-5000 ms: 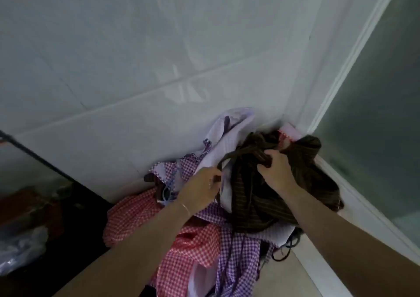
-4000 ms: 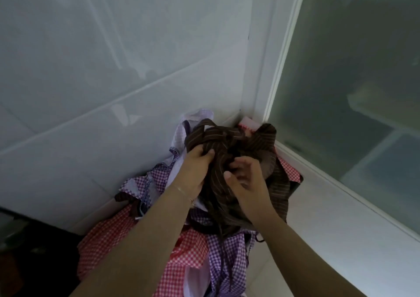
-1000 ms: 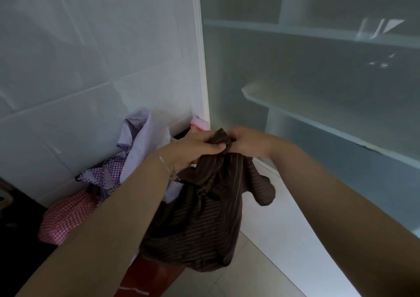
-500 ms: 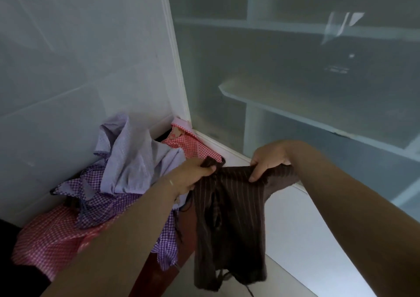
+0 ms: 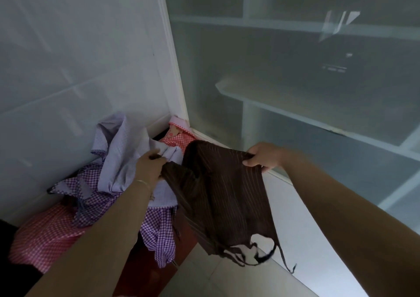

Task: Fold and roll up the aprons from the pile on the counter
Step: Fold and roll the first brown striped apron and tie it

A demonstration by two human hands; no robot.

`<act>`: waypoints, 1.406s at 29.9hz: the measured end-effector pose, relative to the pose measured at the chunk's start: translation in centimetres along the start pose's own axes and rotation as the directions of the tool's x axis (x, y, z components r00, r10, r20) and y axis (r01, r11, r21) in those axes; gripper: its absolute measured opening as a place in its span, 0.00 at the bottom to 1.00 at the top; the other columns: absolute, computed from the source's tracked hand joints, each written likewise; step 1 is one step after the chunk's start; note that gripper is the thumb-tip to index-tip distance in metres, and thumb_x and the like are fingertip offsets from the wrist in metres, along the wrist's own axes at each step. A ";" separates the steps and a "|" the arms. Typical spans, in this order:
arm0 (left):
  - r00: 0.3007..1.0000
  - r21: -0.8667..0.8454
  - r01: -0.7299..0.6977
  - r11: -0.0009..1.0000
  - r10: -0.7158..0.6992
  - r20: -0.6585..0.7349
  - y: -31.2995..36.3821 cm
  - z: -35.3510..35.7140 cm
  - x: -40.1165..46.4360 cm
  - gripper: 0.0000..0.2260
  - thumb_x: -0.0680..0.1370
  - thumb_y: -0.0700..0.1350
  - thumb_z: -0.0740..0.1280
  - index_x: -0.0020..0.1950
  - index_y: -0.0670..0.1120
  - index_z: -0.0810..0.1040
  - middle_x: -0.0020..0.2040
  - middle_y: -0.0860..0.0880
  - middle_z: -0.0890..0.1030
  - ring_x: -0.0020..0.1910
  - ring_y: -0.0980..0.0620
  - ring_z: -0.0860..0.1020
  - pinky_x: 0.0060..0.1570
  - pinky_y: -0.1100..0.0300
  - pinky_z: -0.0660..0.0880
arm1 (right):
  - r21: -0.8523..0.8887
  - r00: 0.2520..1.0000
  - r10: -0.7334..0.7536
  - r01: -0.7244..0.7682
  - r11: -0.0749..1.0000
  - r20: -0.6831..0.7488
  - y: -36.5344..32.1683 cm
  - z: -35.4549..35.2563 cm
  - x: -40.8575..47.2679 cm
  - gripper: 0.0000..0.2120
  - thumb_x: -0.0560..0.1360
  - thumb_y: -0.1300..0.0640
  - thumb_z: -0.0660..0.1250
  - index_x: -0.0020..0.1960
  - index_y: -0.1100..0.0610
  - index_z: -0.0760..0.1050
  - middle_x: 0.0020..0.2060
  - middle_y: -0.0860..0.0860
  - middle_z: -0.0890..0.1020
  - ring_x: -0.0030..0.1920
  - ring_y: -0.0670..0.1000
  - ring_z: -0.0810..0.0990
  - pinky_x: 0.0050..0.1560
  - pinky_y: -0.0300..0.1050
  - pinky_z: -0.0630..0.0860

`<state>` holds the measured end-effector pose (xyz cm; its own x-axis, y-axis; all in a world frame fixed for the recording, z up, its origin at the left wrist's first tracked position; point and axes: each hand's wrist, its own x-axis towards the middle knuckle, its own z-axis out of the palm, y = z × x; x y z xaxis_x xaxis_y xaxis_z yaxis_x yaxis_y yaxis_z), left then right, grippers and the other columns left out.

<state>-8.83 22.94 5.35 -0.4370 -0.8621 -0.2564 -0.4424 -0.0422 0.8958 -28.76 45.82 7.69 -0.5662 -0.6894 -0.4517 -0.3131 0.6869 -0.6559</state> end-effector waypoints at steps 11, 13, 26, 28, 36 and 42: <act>0.594 0.248 -0.705 0.664 0.362 0.719 5.6 1.6 -6.5 0.19 0.76 0.29 0.61 0.65 0.43 0.73 0.47 0.49 0.81 0.42 0.67 0.78 0.45 0.73 0.72 | 0.687 0.950 -0.138 0.298 0.663 -0.279 -5.9 5.8 -1.1 0.10 0.73 0.64 0.70 0.53 0.66 0.80 0.49 0.64 0.82 0.49 0.60 0.82 0.55 0.55 0.77; 0.568 0.251 -0.790 0.560 0.513 0.644 5.8 1.6 -6.9 0.13 0.79 0.35 0.62 0.62 0.44 0.76 0.47 0.50 0.83 0.45 0.64 0.79 0.48 0.68 0.74 | 0.781 0.952 -0.187 0.307 0.544 -0.243 -5.8 5.9 -1.6 0.12 0.75 0.67 0.66 0.57 0.69 0.77 0.51 0.66 0.81 0.50 0.59 0.81 0.56 0.53 0.77; 0.642 0.222 -0.766 0.603 0.714 0.279 7.1 1.6 -7.4 0.04 0.73 0.46 0.73 0.45 0.48 0.81 0.38 0.53 0.81 0.38 0.56 0.79 0.40 0.63 0.76 | 0.607 0.853 -0.204 0.491 0.624 -0.480 -6.9 7.4 -4.2 0.09 0.79 0.63 0.63 0.55 0.61 0.81 0.45 0.59 0.84 0.44 0.53 0.83 0.48 0.46 0.80; 0.655 0.179 -0.753 0.633 0.699 0.286 7.1 1.5 -7.4 0.06 0.72 0.46 0.74 0.44 0.50 0.79 0.38 0.52 0.81 0.39 0.54 0.79 0.42 0.62 0.76 | 0.596 0.850 -0.217 0.497 0.630 -0.479 -7.0 7.4 -4.5 0.09 0.79 0.63 0.62 0.53 0.59 0.81 0.45 0.58 0.84 0.43 0.52 0.82 0.47 0.45 0.80; 0.672 0.121 -0.720 0.683 0.644 0.366 7.1 1.4 -6.4 0.09 0.74 0.46 0.72 0.54 0.53 0.80 0.44 0.53 0.82 0.45 0.56 0.79 0.53 0.58 0.76 | 0.540 0.841 -0.283 0.518 0.663 -0.460 -6.9 6.8 -5.0 0.10 0.80 0.59 0.62 0.52 0.60 0.81 0.45 0.62 0.83 0.45 0.59 0.81 0.53 0.56 0.78; 0.673 0.113 -0.725 0.680 0.664 0.326 7.4 1.8 -6.6 0.06 0.73 0.50 0.72 0.48 0.54 0.78 0.39 0.51 0.81 0.40 0.54 0.80 0.47 0.56 0.78 | 0.558 0.825 -0.300 0.550 0.621 -0.478 -7.2 6.2 -5.5 0.09 0.75 0.54 0.69 0.50 0.59 0.82 0.44 0.57 0.85 0.45 0.52 0.83 0.51 0.46 0.79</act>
<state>-10.60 29.24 13.03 -0.8432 -0.4436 0.3035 -0.0725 0.6534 0.7535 -18.68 43.21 11.14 -0.7379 -0.6652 0.1137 -0.0805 -0.0806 -0.9935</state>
